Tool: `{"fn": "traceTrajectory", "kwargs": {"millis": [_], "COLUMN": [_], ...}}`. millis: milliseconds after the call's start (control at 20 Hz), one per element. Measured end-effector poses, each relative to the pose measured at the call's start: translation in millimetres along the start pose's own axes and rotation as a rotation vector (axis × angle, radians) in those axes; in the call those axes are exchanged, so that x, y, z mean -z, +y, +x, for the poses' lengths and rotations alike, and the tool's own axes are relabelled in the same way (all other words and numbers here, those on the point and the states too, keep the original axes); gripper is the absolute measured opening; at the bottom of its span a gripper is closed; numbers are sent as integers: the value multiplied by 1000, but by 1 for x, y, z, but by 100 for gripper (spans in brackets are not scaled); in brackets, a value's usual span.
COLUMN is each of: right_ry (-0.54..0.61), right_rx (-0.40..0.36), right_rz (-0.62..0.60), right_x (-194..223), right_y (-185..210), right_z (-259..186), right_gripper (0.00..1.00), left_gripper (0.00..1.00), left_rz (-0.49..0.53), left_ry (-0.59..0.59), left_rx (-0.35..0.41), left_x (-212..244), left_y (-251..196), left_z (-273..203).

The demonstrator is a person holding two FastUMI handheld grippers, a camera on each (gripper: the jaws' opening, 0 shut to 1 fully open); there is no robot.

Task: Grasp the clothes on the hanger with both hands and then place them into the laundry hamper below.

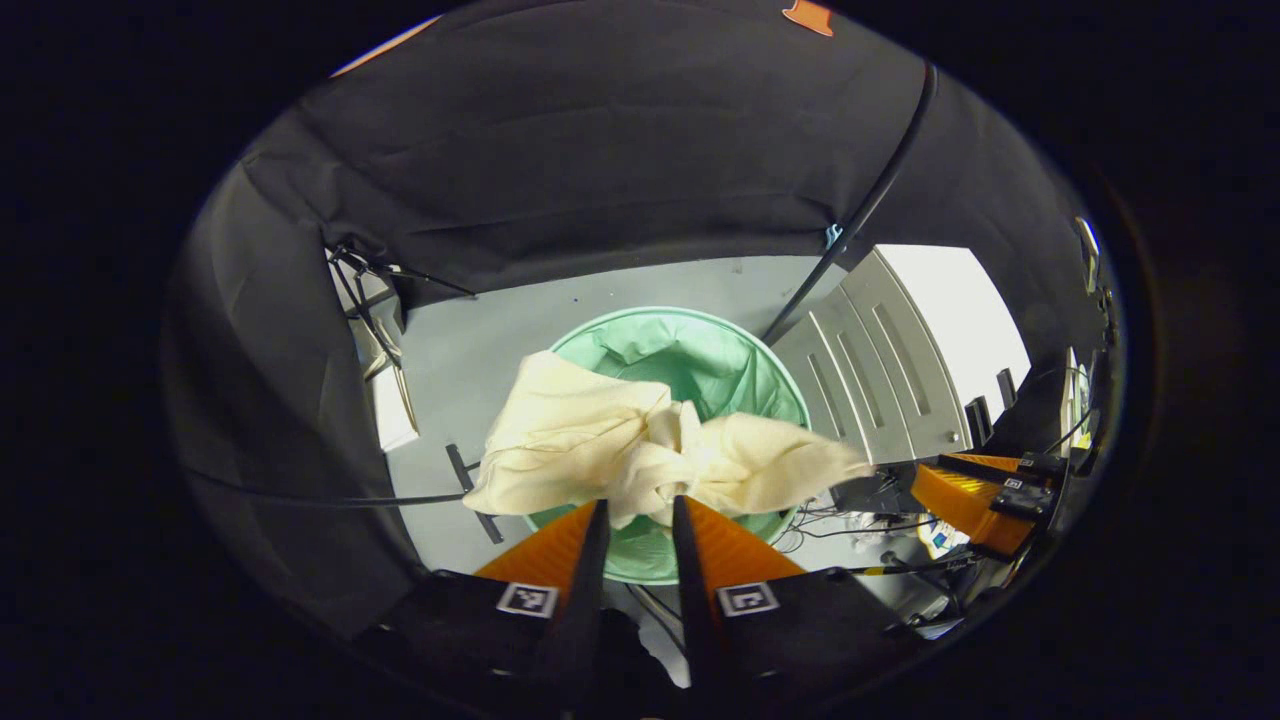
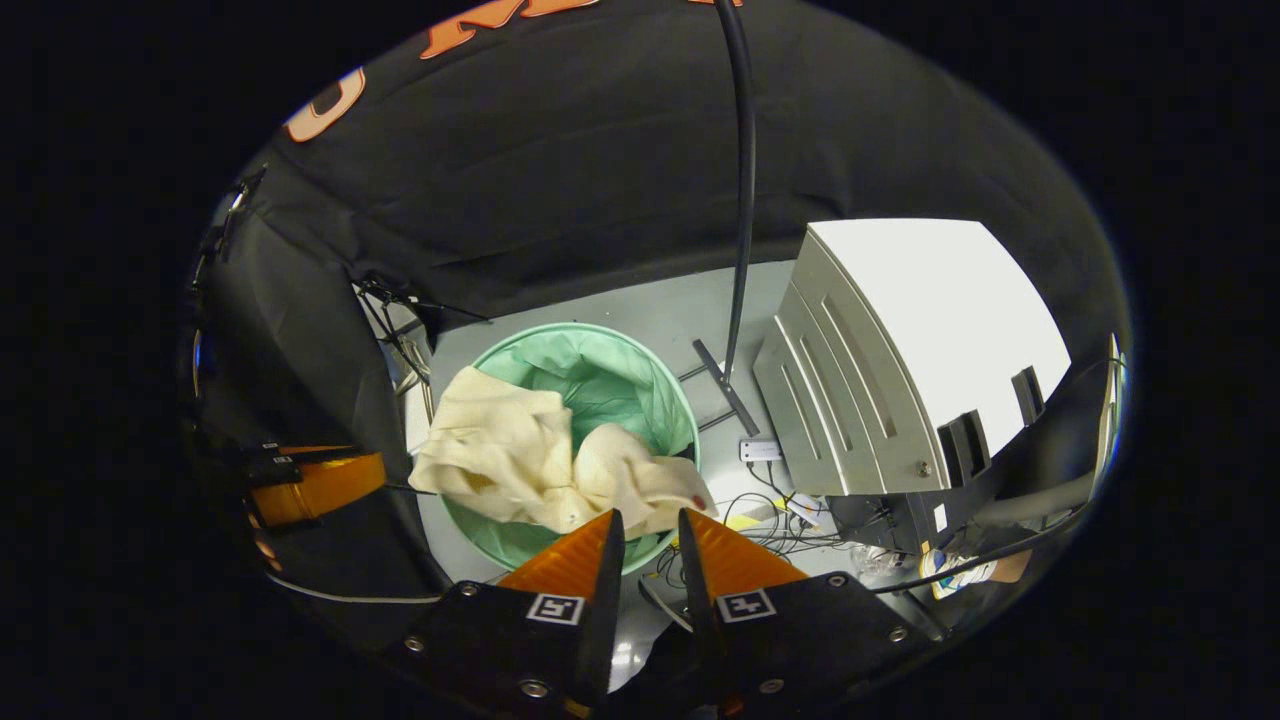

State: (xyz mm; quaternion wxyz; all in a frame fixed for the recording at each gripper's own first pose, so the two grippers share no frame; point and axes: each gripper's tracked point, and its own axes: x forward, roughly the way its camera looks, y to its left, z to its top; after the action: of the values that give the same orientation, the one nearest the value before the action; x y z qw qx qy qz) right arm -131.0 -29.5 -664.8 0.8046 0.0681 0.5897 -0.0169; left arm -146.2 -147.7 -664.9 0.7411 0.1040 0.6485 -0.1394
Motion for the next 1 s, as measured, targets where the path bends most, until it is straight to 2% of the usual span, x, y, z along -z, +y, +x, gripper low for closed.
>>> {"fn": "traceTrajectory", "kwargs": {"millis": [100, 150, 200, 350, 400, 450, 500, 550, 600, 650, 1000], "right_ry": [-6, -14, -24, -60, -68, -77, -85, -87, -99, -122, -329], "right_rx": [-21, -22, -15, 6, 6, 6, 12, 34, 52, 56, 38], "right_rz": [2, -8, -23, -66, -65, -63, -61, -67, -73, -81, -121], "right_x": [-2, -6, -8, -20, -22, -27, -32, -35, -42, -52, -134], "right_y": [4, 4, 1, -1, 0, 0, -2, -8, -14, -15, -10], "right_z": [-7, -12, -15, -29, -34, -39, -47, -55, -64, -75, -182], "right_gripper": [46, 47, 53, 62, 66, 69, 76, 81, 92, 94, 94], "left_gripper": [60, 60, 66, 98, 94, 98, 100, 98, 100, 99, 98], "left_rz": [-25, -30, -32, -21, -20, -23, -28, -29, -18, -11, -53], "left_ry": [-16, -23, -30, -68, -78, -90, -105, -141, -181, -219, -486], "left_rx": [17, 15, 15, -4, -11, -15, -24, -57, -93, -122, -128], "left_x": [-4, -4, -4, -14, -17, -18, -23, -31, -42, -52, -126], "left_y": [-3, -2, -2, 3, 4, 2, 3, 11, 20, 25, 22], "left_z": [-8, -11, -14, -29, -34, -40, -48, -56, -67, -79, -191]}}
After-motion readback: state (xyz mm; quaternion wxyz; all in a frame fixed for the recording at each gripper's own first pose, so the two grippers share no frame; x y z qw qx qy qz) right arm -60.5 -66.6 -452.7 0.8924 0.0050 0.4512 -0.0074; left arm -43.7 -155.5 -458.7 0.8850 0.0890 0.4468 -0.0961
